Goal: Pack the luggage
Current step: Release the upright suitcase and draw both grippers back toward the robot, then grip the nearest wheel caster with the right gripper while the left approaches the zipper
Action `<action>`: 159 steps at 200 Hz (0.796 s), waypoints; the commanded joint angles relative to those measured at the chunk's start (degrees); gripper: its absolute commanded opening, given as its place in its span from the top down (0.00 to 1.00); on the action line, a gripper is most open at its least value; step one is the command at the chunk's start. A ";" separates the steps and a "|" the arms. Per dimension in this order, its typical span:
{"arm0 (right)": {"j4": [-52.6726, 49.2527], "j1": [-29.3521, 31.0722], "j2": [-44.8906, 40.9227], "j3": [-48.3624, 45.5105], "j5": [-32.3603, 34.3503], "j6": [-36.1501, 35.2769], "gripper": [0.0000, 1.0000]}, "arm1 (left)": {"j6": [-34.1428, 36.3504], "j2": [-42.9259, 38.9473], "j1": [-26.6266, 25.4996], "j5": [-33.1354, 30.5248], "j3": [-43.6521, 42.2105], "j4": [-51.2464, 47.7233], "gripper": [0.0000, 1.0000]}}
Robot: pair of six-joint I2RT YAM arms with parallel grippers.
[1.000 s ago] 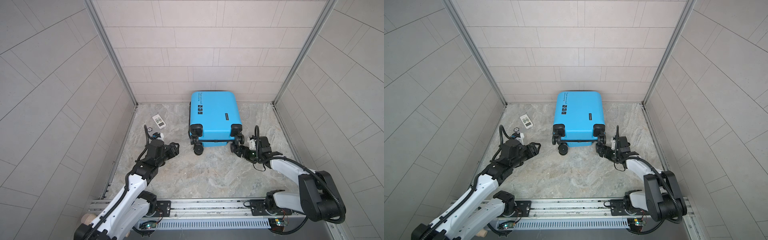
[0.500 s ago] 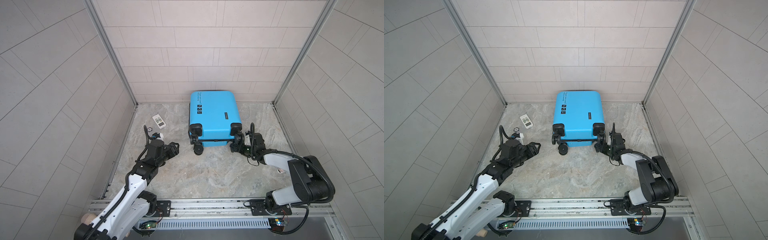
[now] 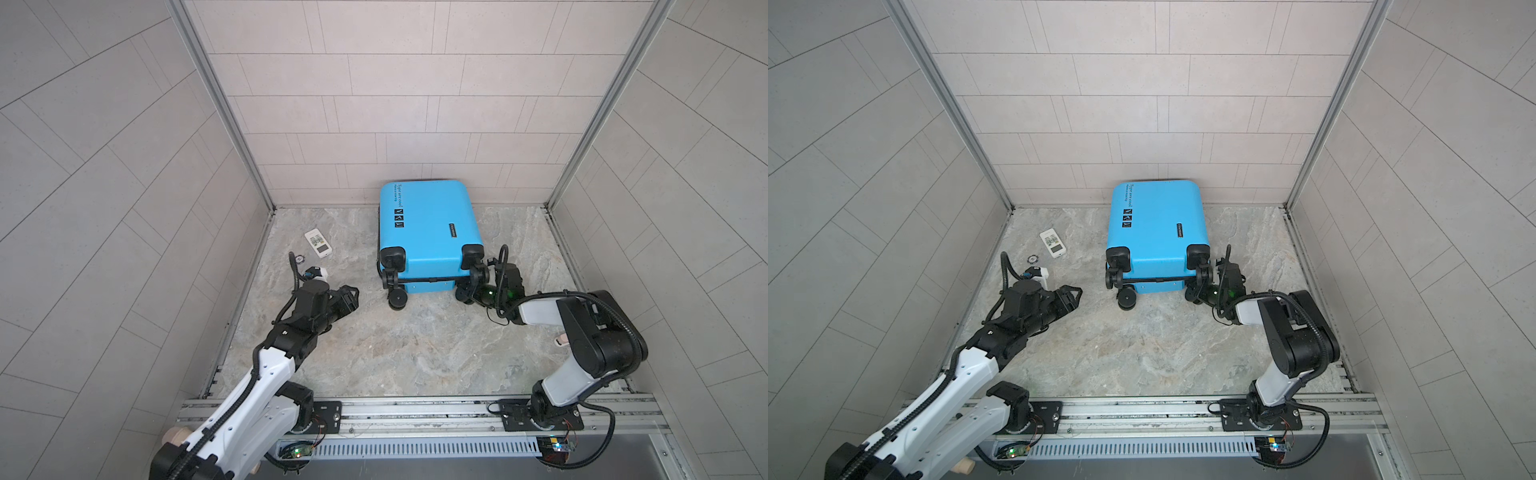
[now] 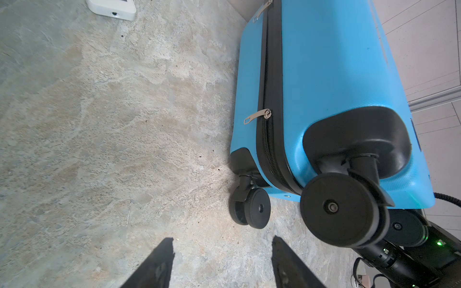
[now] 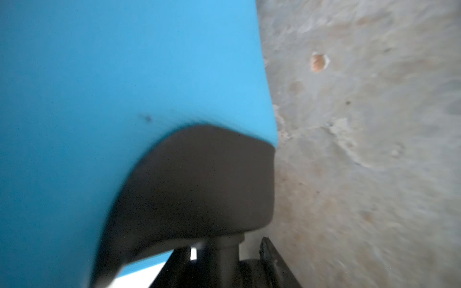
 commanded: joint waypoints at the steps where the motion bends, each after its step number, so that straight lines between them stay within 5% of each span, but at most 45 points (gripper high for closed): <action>1: 4.92 -0.58 4.79 -3.28 -3.56 5.80 0.52 | -0.32 0.28 -0.24 -0.30 -0.24 1.47 0.33; 39: 4.67 -2.92 3.26 -6.85 -2.59 5.82 0.21 | -0.27 1.16 -0.21 -0.40 0.46 2.09 0.33; 159: -46.62 -5.24 -39.24 -2.13 10.01 -16.55 0.03 | 11.27 11.24 0.20 -1.11 14.18 6.37 0.28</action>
